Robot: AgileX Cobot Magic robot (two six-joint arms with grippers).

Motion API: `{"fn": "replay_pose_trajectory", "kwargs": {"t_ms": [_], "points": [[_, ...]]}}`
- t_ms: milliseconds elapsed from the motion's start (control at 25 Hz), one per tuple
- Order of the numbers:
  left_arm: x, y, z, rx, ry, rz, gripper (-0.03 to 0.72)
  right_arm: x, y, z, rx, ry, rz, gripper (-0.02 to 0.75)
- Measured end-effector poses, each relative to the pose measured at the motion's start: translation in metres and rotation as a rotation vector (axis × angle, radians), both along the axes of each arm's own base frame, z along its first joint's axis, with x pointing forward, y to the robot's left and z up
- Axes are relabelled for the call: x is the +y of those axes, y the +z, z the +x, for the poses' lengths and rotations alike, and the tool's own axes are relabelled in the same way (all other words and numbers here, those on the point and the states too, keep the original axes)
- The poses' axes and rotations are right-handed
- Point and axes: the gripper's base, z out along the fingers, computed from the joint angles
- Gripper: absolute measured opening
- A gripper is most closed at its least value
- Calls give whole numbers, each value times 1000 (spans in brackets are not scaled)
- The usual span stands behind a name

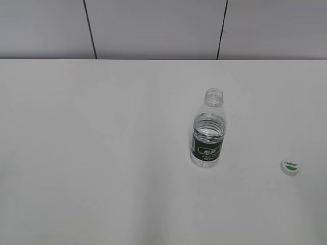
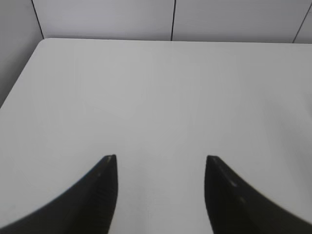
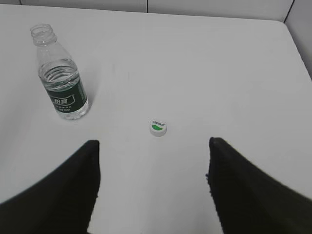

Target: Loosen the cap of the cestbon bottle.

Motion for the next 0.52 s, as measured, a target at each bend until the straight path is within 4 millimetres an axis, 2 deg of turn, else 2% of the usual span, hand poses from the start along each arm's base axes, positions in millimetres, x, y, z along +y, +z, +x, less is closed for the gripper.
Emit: {"fn": "replay_pose_trajectory", "kwargs": {"t_ms": [520], "points": [[-1, -1, 0, 2, 58, 0, 415, 1, 0, 0, -3, 8, 14, 526]]}}
